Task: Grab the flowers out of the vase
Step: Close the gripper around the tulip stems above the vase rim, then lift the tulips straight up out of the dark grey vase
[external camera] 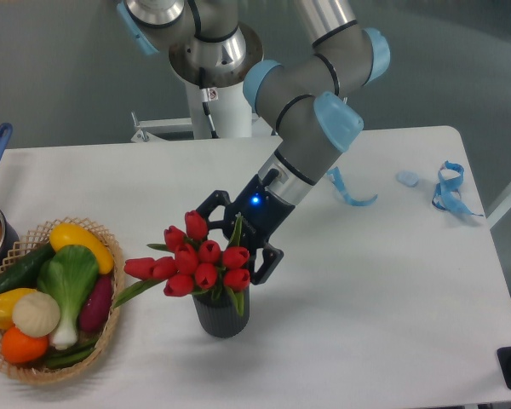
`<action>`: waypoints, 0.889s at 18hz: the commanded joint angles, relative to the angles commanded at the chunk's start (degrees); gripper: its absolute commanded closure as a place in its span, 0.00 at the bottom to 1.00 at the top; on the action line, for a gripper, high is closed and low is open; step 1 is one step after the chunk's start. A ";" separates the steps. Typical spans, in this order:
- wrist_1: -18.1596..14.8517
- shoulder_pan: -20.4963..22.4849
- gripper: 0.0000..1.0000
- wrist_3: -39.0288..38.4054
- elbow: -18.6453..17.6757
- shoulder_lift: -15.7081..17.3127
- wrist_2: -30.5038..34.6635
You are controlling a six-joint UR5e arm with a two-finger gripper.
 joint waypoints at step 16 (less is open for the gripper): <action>-0.09 2.64 0.65 -4.56 1.23 0.79 -2.28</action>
